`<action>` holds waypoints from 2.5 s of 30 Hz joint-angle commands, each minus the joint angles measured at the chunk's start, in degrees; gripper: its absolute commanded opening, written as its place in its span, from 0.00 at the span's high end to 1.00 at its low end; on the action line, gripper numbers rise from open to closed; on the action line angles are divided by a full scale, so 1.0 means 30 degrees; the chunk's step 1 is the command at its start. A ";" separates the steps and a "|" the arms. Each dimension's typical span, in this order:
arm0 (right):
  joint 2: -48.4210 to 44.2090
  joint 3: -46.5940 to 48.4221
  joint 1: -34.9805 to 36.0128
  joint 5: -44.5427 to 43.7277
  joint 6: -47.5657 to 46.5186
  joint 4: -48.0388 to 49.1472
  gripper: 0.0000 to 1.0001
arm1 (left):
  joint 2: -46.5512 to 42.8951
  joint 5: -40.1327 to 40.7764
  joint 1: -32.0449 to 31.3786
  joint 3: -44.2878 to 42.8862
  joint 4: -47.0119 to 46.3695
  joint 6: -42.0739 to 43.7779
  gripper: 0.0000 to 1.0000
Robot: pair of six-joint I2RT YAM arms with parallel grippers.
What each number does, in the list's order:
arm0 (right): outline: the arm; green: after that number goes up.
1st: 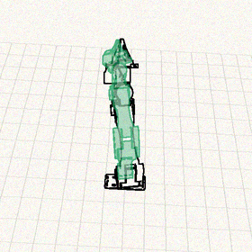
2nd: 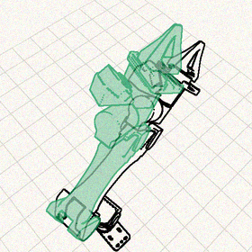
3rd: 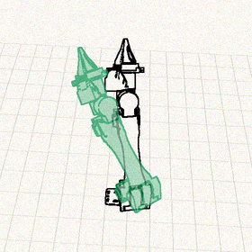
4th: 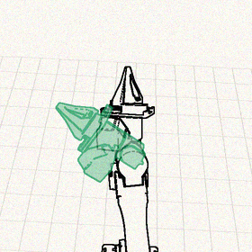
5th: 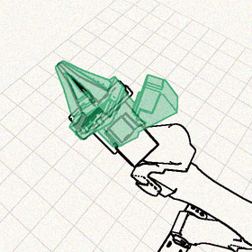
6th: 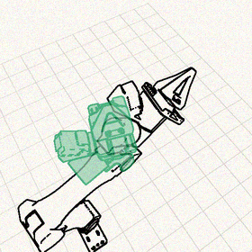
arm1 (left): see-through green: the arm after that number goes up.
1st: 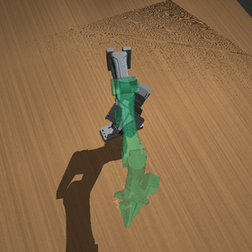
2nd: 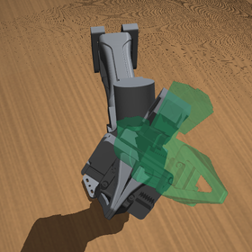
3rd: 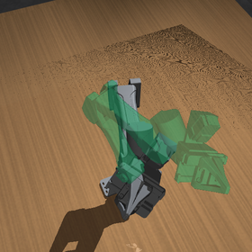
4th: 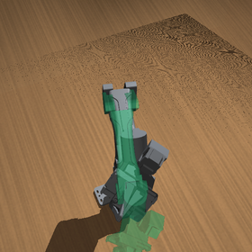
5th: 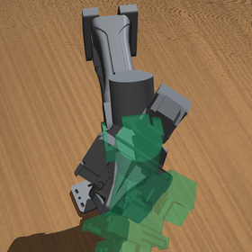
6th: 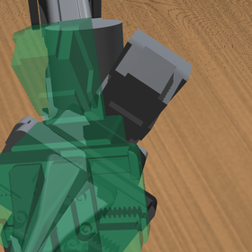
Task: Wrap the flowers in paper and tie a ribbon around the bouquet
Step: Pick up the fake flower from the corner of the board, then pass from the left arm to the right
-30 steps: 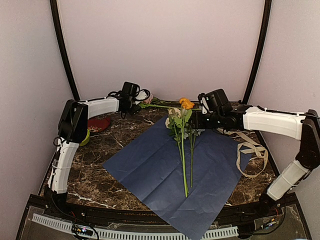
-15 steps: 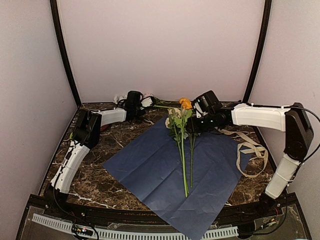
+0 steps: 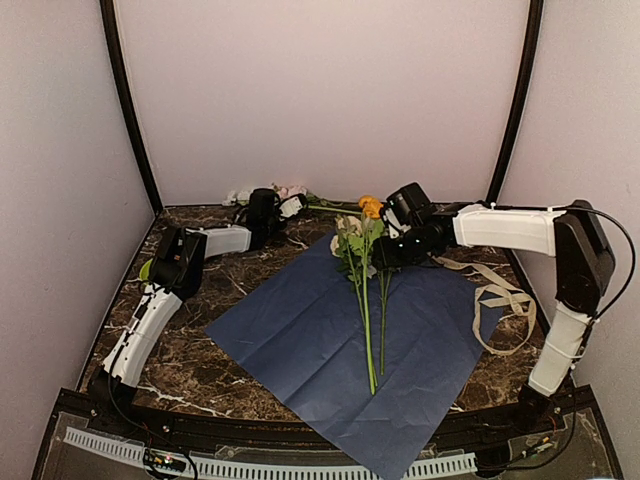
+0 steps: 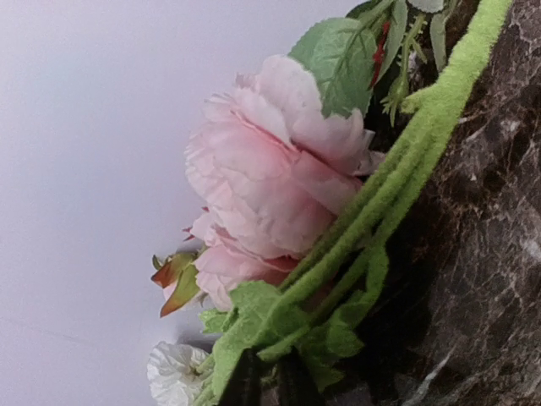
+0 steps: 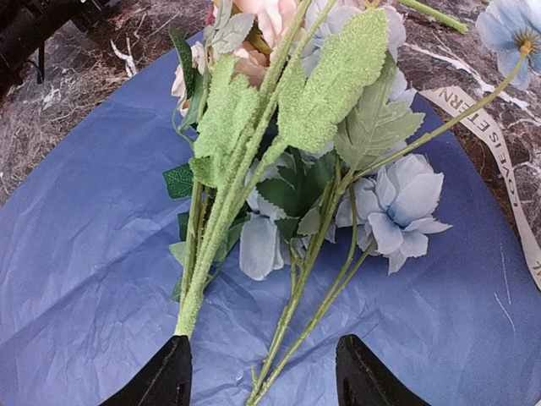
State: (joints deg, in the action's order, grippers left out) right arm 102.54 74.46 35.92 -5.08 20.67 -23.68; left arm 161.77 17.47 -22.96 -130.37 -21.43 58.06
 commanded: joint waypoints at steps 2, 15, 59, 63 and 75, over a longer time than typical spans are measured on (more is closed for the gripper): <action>0.0036 0.0655 -0.0192 -0.0032 -0.0081 -0.0009 0.41 | 0.0278 0.0632 0.0201 -0.0173 0.0136 -0.0635 1.00; -0.2861 -0.0422 -0.0184 -0.0623 0.0530 0.0039 0.41 | -0.8689 0.1378 0.0647 0.7572 -0.2501 -0.1941 1.00; -0.5004 0.2757 0.3622 1.2924 -0.1290 0.1199 0.21 | -2.9882 -0.4538 -0.5821 2.0914 0.6476 0.0776 1.00; -0.3971 0.2080 0.4512 1.3240 0.0171 0.3149 0.19 | -2.9492 -0.4437 -0.6846 2.1322 0.5536 0.0407 1.00; -0.1577 0.2087 0.5107 1.0320 0.1457 0.4042 0.57 | -2.8231 -0.4098 -0.7966 2.1325 0.4477 -0.0761 1.00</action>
State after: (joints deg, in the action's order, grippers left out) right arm 97.97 80.20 50.92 30.28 24.86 -13.32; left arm 78.00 5.10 -46.48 -67.02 -4.25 57.23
